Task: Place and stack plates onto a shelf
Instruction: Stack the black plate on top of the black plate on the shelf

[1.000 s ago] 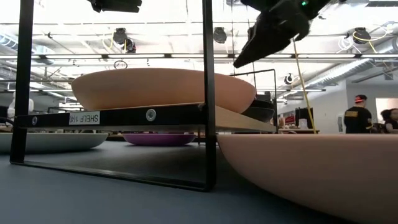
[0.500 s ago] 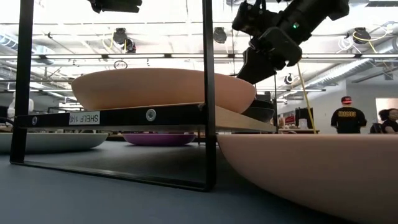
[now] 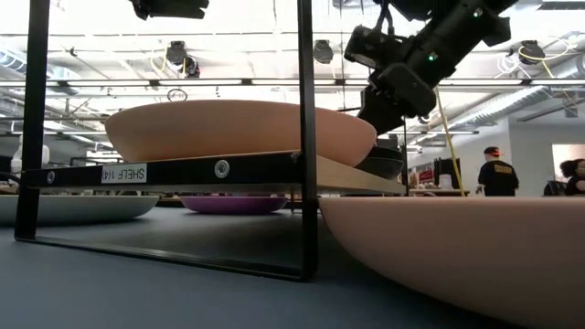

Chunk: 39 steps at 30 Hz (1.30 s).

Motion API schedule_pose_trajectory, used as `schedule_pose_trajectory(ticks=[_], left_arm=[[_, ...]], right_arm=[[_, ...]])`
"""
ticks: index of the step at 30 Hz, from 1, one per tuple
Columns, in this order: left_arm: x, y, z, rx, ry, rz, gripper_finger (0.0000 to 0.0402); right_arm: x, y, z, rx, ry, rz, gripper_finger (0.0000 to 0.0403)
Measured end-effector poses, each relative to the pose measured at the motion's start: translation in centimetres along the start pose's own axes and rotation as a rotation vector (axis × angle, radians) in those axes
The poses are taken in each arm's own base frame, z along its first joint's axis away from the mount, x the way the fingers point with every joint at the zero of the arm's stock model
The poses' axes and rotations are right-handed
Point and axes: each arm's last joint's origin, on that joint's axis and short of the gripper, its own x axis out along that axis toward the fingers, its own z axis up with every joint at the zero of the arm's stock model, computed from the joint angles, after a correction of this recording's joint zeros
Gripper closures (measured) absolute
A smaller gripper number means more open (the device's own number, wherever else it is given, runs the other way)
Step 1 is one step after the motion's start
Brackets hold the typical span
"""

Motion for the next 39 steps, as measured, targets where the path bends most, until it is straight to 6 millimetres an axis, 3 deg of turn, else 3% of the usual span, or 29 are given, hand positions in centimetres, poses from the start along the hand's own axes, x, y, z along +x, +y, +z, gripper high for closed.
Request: schedule_pose_trajectory(ticks=[39], left_arm=[[0.00, -0.07, 0.00, 0.001, 0.000, -0.023, 0.0192]], right_arm=[[0.24, -0.19, 0.15, 0.006, -0.029, 0.116, 0.0403]])
